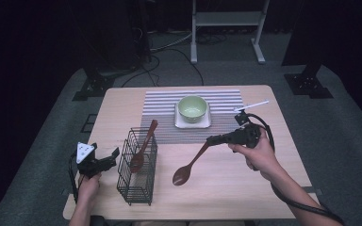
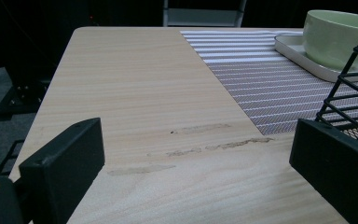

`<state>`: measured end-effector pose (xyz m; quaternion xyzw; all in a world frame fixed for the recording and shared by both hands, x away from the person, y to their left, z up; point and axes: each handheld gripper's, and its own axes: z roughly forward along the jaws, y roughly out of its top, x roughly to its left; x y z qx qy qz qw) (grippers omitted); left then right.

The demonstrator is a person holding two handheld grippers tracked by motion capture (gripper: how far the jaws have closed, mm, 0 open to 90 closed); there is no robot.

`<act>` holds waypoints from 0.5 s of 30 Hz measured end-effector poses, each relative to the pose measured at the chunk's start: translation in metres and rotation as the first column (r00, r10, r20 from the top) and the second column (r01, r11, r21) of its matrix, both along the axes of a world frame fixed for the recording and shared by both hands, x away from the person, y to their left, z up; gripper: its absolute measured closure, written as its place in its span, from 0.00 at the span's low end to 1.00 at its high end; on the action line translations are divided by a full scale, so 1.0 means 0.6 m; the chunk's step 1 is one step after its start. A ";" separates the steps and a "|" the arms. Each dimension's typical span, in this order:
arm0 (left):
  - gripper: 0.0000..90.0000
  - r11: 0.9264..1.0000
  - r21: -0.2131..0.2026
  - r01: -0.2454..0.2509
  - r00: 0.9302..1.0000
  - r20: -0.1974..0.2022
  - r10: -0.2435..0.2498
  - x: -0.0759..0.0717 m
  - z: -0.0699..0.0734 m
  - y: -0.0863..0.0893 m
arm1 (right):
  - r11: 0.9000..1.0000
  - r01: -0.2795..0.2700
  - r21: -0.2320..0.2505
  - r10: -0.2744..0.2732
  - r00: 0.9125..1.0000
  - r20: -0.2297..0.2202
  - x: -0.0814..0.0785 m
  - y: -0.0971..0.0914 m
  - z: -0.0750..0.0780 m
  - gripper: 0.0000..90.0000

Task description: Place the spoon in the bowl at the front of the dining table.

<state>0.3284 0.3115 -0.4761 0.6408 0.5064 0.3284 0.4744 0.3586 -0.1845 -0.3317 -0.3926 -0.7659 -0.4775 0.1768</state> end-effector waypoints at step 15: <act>0.02 1.000 0.001 -0.002 1.000 0.002 0.002 0.000 0.000 0.000 | 0.999 0.034 -0.021 -0.034 0.999 -0.018 0.005 -0.021 -0.026 0.92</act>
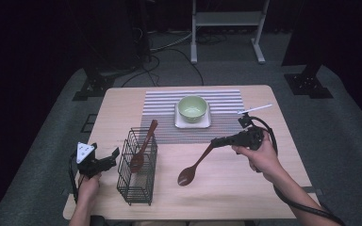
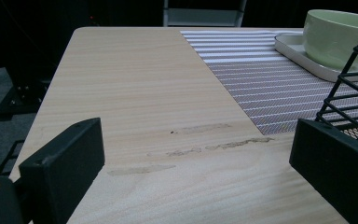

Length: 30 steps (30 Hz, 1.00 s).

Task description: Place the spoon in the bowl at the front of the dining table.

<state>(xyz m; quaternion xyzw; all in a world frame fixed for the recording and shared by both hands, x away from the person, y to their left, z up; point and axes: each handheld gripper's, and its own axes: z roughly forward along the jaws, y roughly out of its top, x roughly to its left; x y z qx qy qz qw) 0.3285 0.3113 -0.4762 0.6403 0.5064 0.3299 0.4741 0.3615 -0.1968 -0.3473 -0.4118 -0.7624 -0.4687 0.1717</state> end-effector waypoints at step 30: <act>0.02 1.000 0.003 0.003 1.000 -0.001 -0.003 0.000 0.000 0.000 | 0.996 0.086 -0.027 -0.086 0.996 0.003 0.021 -0.037 -0.012 0.92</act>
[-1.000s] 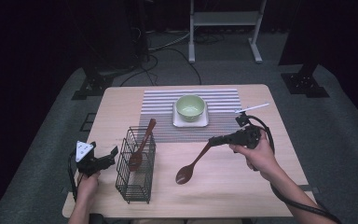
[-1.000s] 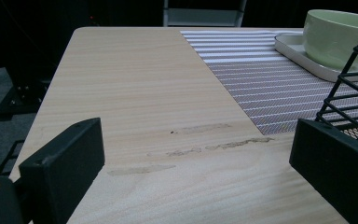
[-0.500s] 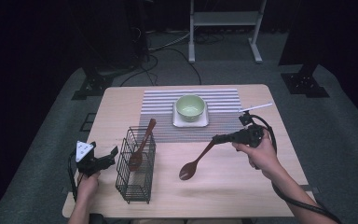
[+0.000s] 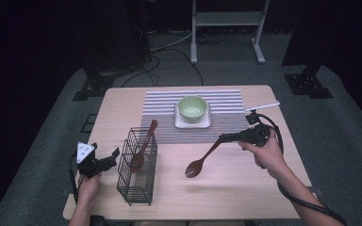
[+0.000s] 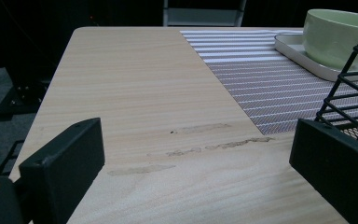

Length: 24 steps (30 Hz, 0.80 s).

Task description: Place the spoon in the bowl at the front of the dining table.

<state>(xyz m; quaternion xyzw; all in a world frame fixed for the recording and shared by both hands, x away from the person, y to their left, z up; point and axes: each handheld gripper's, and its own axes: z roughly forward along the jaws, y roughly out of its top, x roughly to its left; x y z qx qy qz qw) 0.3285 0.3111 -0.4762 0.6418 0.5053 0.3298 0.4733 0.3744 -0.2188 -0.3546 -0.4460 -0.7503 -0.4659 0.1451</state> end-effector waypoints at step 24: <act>0.02 1.000 -0.003 -0.002 1.000 0.000 0.002 0.000 0.000 0.000 | 0.998 0.059 -0.004 -0.059 0.998 0.001 0.024 -0.017 -0.001 0.92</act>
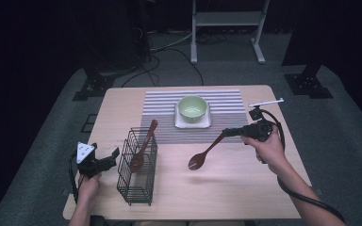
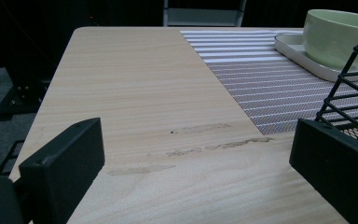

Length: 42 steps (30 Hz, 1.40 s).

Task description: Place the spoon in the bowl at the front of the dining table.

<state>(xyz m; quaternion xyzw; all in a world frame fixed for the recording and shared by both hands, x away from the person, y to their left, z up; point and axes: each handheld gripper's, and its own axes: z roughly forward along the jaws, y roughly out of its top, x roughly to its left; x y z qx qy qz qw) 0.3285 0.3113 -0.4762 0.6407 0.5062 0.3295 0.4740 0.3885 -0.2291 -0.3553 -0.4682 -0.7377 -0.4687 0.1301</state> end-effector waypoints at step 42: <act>0.02 1.000 -0.008 -0.001 1.000 0.000 0.001 0.000 0.000 0.001 | 0.999 0.048 0.005 -0.048 0.999 -0.004 0.035 0.006 -0.008 0.92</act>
